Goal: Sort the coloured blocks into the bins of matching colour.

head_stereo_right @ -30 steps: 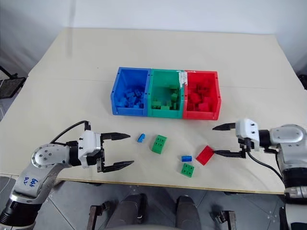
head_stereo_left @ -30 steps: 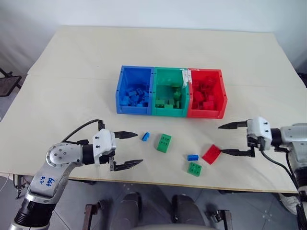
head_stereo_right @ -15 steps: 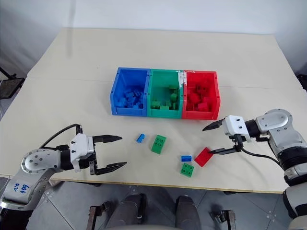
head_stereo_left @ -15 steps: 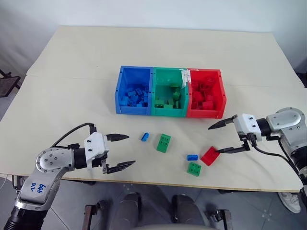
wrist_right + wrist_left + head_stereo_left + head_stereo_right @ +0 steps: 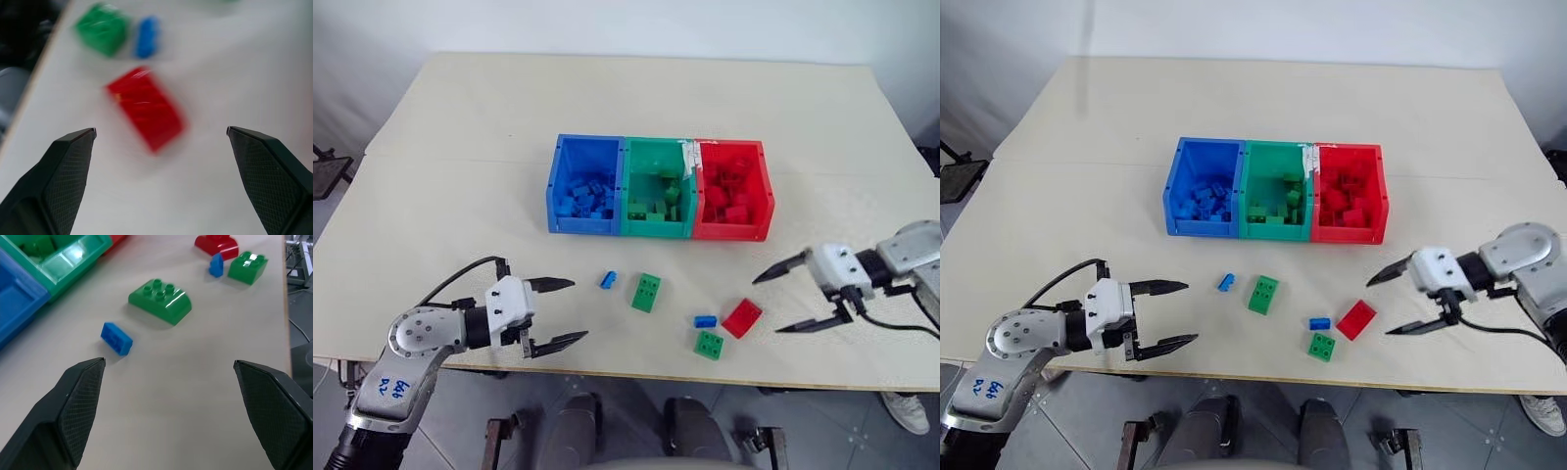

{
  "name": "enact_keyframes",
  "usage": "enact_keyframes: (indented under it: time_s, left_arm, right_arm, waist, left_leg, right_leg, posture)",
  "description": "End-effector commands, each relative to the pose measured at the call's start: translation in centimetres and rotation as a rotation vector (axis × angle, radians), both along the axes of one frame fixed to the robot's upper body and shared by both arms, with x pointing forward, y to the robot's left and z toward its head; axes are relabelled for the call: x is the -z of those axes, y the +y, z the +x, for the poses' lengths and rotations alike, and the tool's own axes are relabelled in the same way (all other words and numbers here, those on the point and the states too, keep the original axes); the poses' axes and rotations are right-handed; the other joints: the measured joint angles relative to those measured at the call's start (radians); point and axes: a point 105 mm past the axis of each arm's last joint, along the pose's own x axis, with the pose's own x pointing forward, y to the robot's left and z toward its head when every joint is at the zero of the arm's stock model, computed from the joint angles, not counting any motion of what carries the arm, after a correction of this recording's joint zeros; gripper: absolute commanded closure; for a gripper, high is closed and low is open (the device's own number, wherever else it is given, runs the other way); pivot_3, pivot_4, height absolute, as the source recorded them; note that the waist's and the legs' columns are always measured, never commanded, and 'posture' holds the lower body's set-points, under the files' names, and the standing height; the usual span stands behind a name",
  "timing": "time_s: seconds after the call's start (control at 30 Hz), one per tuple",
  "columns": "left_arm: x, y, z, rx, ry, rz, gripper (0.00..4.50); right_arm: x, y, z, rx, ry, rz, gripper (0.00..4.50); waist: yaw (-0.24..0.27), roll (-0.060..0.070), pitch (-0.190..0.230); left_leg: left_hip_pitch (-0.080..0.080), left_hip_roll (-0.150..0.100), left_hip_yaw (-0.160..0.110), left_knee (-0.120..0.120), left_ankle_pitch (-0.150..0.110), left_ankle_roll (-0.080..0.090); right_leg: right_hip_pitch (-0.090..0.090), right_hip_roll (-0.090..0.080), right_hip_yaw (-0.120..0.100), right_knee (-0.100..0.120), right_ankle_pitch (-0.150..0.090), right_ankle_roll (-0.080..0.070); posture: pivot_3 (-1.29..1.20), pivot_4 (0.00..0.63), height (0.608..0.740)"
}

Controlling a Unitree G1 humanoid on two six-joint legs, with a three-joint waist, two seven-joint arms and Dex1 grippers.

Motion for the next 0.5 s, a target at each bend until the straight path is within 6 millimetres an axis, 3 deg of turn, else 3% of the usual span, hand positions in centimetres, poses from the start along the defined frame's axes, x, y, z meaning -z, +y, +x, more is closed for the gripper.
enact_keyframes:
  time_s: [0.03, 0.3, 0.5]
  left_arm:
    - [-0.7, -0.3, -0.1, 0.026, -0.035, 0.006, 0.04]
    - [-0.9, 0.6, -0.7, -0.009, -0.035, 0.033, 0.04]
    - [-1.1, 0.8, -0.6, -0.021, -0.041, 0.034, 0.00]
  right_arm:
    - [0.8, 0.6, -0.5, -0.107, 0.005, -0.010, 0.00]
    - [3.3, 2.2, 0.3, -0.147, 0.017, 0.011, 0.00]
    - [3.4, 1.3, 0.7, -0.115, 0.013, -0.017, 1.46]
  waist:
    - [-0.003, 0.000, 0.000]
    - [-0.002, 0.000, 0.000]
    - [-0.003, -0.001, -0.001]
  left_leg:
    - [0.000, 0.000, 0.000, 0.000, 0.000, 0.000]
    - [0.000, 0.001, 0.000, 0.000, 0.000, 0.000]
    - [0.002, 0.001, 0.000, 0.001, 0.000, 0.000]
  right_leg:
    - [0.000, 0.000, 0.000, 0.000, 0.000, 0.000]
    - [0.000, 0.001, 0.000, 0.000, 0.000, 0.000]
    - [0.001, 0.001, 0.000, 0.001, 0.000, 0.000]
  posture:
    - [0.00, 0.150, 0.740]
    - [0.00, 0.150, 0.740]
    - [0.00, 0.150, 0.740]
